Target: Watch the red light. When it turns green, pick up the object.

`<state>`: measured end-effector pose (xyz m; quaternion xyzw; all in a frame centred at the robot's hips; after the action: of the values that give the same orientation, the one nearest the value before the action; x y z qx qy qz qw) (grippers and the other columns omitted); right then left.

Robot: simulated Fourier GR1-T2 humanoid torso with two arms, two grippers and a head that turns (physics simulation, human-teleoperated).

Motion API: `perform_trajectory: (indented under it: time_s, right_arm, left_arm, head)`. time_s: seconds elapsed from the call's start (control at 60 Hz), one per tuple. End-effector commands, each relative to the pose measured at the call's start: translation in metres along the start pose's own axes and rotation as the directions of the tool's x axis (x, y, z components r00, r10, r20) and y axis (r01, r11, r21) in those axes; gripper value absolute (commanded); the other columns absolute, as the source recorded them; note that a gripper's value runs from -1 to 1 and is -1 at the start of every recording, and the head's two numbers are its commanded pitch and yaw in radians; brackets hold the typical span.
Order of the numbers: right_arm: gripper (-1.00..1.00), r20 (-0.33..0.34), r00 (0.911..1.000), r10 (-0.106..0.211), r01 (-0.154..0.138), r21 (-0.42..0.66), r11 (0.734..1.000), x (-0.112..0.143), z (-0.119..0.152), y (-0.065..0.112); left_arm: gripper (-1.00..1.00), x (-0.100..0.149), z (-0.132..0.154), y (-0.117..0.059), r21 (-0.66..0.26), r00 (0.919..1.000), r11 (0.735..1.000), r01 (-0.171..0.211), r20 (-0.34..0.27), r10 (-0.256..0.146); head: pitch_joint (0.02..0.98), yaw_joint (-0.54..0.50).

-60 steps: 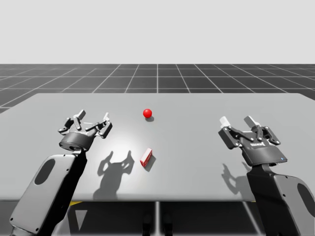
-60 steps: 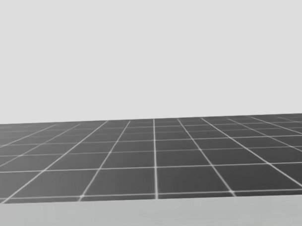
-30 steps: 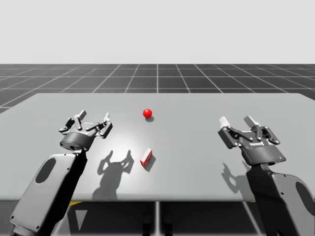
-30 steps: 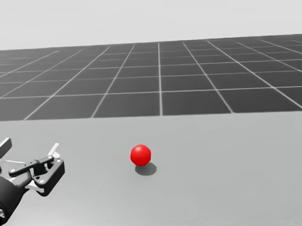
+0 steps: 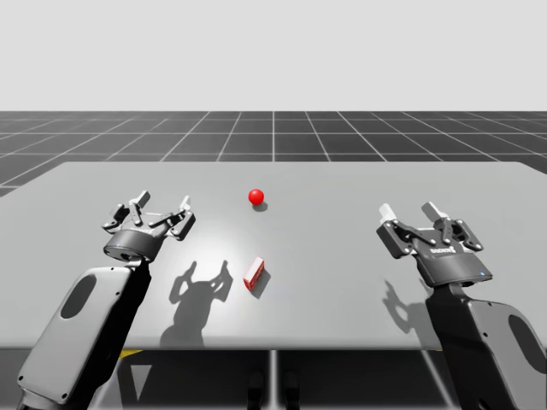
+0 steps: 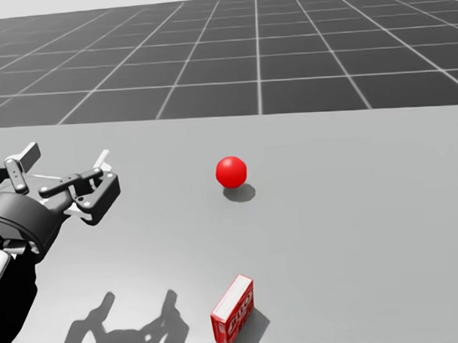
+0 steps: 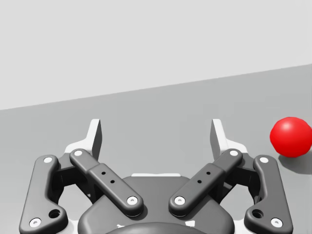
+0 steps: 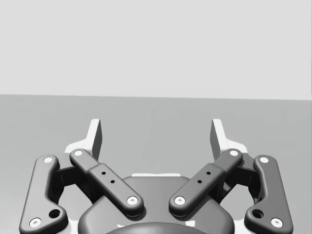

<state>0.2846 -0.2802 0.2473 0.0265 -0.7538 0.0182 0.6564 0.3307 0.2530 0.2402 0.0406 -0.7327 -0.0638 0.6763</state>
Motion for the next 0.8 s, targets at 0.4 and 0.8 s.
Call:
perform_trajectory:
  time_s: [0.4,0.8]
  right_arm:
    - [-1.00,0.003,1.0000,0.009,-0.009,-0.004,1.000,-0.0001,-0.0005,0.0000]
    - [-1.00,0.003,0.9999,0.011,-0.011,-0.003,1.000,-0.0006,-0.0007,-0.0006]
  left_arm:
    - [-1.00,0.0022,0.0006,0.0001,-0.004,0.9998,1.000,-0.014,0.014,0.014]
    - [-1.00,0.0021,0.0008,-0.0007,-0.007,0.9999,1.000,-0.009,0.014,0.009]
  head:
    - [0.597,0.09]
    - [0.598,0.09]
